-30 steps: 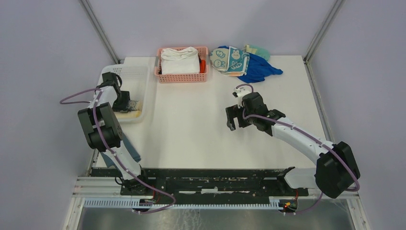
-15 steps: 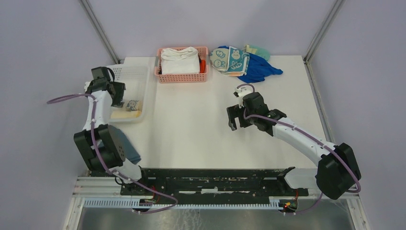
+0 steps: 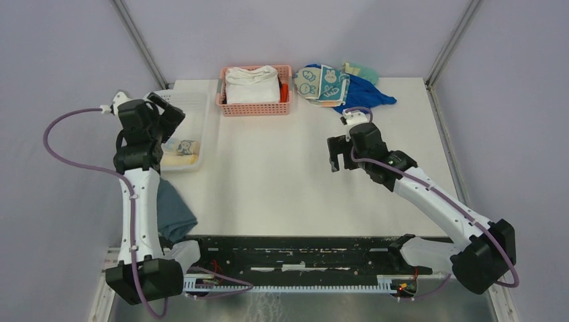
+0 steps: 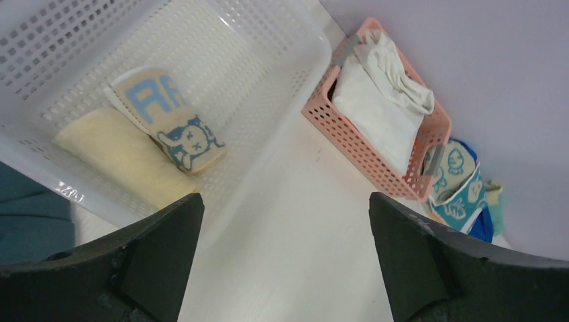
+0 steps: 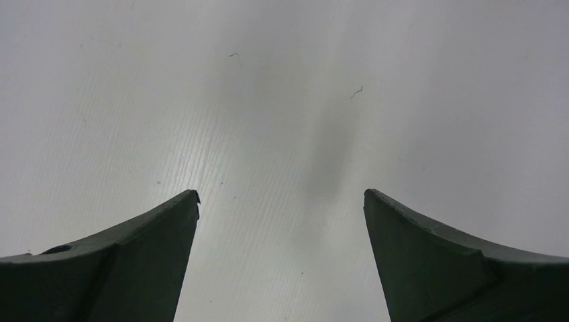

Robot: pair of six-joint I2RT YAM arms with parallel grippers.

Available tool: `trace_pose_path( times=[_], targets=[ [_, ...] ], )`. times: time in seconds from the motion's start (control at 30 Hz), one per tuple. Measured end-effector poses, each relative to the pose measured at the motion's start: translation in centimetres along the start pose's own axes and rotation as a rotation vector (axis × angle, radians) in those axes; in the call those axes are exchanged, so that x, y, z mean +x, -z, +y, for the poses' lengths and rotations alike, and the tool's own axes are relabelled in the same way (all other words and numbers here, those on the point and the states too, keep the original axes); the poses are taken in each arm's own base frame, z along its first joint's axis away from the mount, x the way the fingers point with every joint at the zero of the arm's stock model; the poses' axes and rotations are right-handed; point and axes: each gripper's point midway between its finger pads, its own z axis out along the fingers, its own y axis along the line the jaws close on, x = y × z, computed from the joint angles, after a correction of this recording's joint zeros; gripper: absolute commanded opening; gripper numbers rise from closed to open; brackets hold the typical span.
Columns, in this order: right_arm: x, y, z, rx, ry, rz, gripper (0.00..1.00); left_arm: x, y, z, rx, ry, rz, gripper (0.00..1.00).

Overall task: Roll the towels
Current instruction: Place the towel in the bin, then pick up the towel at the center of the board.

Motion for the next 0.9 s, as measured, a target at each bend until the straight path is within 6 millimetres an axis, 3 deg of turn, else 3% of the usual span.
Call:
trace_pose_path(
  times=[0.17, 0.23, 0.37, 0.5, 0.6, 0.73, 0.9],
  targets=[
    [-1.3, 0.9, -0.9, 0.046, -0.016, -0.05, 1.0, 2.9, 1.3, -3.0, 0.079, -0.199, 0.035, 0.99],
    [-1.8, 1.1, -1.1, 0.055, -0.021, -0.076, 1.0, 4.8, 2.3, -5.0, 0.143, -0.28, 0.06, 0.99],
    [-3.3, 1.9, -1.2, 0.056, -0.037, -0.155, 1.0, 6.5, 5.0, -7.1, 0.246, -0.381, 0.047, 0.99],
    [-4.0, 2.1, -1.4, 0.07, -0.026, -0.169, 1.0, 6.7, 8.1, -8.2, 0.369, -0.428, -0.009, 0.99],
    [-4.6, 0.9, -1.1, 0.08, -0.009, -0.123, 1.0, 6.1, 9.5, -7.7, 0.422, -0.424, -0.084, 0.99],
    [-3.9, -1.3, -0.7, 0.08, 0.001, -0.07, 1.0, 7.1, 9.3, -6.8, 0.478, -0.438, -0.14, 0.99],
    [-4.3, -4.0, -0.4, 0.089, 0.003, -0.019, 1.0, 10.3, 7.3, -7.0, 0.529, -0.5, -0.071, 0.99]
  ],
)
